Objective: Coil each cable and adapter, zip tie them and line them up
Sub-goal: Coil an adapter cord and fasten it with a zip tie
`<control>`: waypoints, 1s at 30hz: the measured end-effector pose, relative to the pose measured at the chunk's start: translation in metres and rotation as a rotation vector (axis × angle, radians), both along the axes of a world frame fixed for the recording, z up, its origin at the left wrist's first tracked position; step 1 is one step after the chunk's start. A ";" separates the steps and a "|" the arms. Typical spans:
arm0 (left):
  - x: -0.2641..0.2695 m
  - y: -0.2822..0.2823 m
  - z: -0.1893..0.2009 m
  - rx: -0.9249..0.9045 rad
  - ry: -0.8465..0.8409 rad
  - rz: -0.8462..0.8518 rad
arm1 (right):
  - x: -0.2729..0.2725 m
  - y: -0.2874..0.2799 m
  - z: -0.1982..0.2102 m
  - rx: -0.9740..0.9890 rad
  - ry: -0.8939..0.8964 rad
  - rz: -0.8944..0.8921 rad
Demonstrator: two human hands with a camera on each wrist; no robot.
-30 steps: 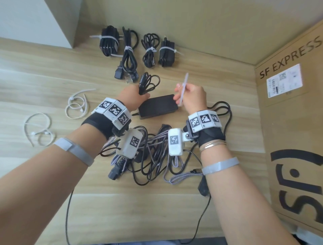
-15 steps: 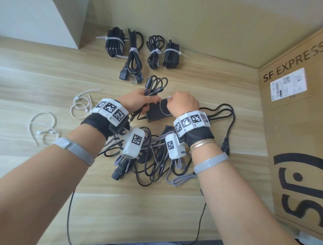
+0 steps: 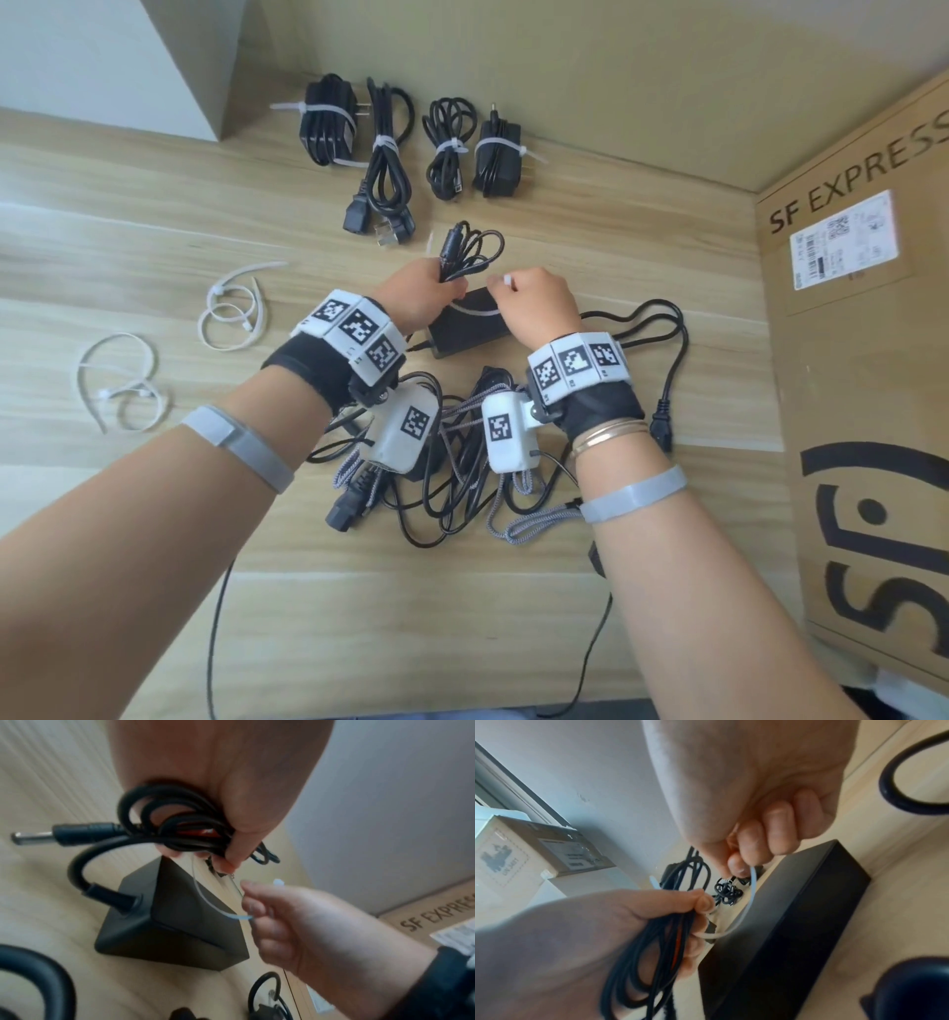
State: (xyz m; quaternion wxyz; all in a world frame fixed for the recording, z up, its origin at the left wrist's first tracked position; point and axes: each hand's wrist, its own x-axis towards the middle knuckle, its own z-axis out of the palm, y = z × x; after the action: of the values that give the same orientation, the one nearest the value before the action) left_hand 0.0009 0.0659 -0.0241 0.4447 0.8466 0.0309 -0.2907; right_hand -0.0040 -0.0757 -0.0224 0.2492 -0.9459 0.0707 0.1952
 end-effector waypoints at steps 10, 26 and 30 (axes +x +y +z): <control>0.002 -0.013 -0.025 0.368 -0.224 -0.207 | -0.010 0.000 0.007 0.484 -0.333 0.093; 0.000 0.011 -0.010 -0.214 -0.183 -0.201 | -0.016 0.008 -0.010 0.532 -0.187 -0.095; 0.003 0.022 -0.009 -0.122 -0.252 -0.181 | -0.017 0.007 -0.013 0.508 -0.168 -0.083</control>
State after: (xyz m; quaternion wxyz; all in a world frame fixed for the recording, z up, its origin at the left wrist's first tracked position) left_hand 0.0041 0.0877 -0.0330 0.4674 0.8472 -0.1193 -0.2225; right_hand -0.0214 -0.0686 -0.0356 0.4912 -0.8623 0.0375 0.1171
